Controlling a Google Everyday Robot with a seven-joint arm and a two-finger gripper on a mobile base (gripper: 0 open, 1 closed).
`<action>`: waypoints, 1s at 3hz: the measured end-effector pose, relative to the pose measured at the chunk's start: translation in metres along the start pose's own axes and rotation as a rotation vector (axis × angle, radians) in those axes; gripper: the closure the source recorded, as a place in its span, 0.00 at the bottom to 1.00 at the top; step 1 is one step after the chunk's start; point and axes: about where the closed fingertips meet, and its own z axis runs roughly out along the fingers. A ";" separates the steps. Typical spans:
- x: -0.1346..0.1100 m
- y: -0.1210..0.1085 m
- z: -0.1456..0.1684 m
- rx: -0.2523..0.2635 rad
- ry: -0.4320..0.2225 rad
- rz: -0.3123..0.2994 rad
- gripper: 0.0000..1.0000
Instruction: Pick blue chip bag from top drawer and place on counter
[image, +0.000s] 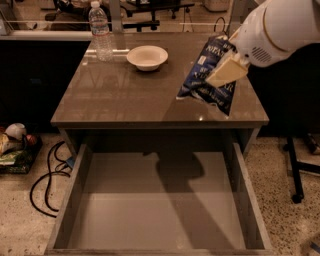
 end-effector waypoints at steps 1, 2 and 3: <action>-0.014 -0.033 0.011 -0.002 -0.073 0.060 1.00; -0.014 -0.032 0.011 -0.002 -0.073 0.060 1.00; -0.006 -0.042 0.024 0.003 -0.098 0.114 1.00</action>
Offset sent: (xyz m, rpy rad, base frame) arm 0.0287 -0.0004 0.0093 0.0775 -0.0046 -0.0063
